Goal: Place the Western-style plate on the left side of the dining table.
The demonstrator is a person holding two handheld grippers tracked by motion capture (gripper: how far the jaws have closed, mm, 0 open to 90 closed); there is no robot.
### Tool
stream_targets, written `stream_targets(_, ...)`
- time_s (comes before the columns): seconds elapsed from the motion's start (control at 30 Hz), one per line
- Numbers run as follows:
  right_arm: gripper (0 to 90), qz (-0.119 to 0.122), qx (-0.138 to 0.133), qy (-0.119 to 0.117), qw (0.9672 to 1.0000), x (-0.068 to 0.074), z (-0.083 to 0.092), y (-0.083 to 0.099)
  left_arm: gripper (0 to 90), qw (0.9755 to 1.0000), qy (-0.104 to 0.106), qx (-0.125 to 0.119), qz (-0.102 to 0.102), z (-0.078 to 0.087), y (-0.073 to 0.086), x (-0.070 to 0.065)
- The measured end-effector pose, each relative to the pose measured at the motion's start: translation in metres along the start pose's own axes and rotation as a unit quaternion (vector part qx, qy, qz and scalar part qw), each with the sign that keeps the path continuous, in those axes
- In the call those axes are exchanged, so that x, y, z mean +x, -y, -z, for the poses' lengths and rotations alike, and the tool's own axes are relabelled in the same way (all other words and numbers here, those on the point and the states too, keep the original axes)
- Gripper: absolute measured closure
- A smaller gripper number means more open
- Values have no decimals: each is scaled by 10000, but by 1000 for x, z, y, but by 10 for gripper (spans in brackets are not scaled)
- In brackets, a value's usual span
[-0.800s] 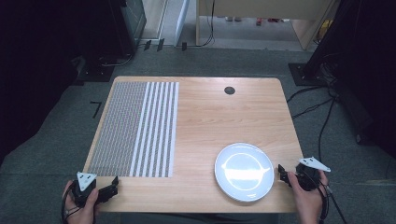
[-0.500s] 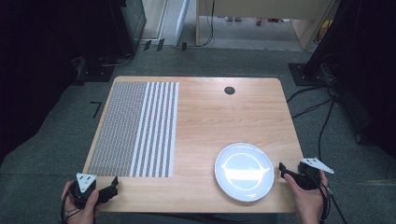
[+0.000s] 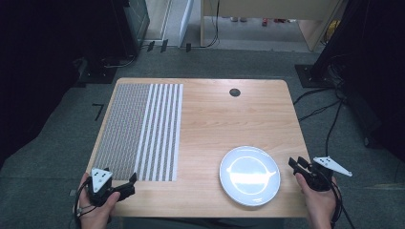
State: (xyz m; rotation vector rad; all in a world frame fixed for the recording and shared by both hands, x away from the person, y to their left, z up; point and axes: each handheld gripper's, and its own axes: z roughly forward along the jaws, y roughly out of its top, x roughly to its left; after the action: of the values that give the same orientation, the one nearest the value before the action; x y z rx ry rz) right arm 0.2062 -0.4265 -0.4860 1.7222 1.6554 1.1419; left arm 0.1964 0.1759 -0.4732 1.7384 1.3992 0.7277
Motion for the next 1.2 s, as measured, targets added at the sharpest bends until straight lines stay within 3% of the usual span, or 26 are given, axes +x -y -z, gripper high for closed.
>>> stream_targets(0.1, 608, -6, -76, -186, 9998, 2, 2, -7, 39, 9997, 192, -108, -83, -4, -11, -19)
stream_targets(0.23, 617, 200, -216, -220, 9993, 7, 4, -15, 40, 9987, 389, -252, -193, -12, -22, -47)
stream_targets(0.3, 619, 322, -326, -132, 9989, 9, 3, -12, 40, 9983, 446, -267, -256, -19, -25, -60)
stream_targets(0.47, 666, 209, -504, -160, 9984, 8, 2, -1, 40, 9976, 554, -290, -300, -34, -30, -90)
stream_targets(0.8, 703, 90, -396, -529, 9978, 13, -3, 8, 40, 9954, 867, -217, -353, -63, -36, -146)
stream_targets(0.9, 727, 98, -256, -519, 9983, 15, -4, 11, 41, 9938, 999, -161, -467, -70, -33, -158)
stream_targets(1.0, 760, -21, -140, -618, 9980, 16, -5, 13, 148, 9934, 1027, -140, -498, -73, -30, -167)
stream_targets(1.2, 768, -83, -44, -751, 9971, 19, -5, 14, 163, 9849, 1655, -44, -509, -74, -22, -177)
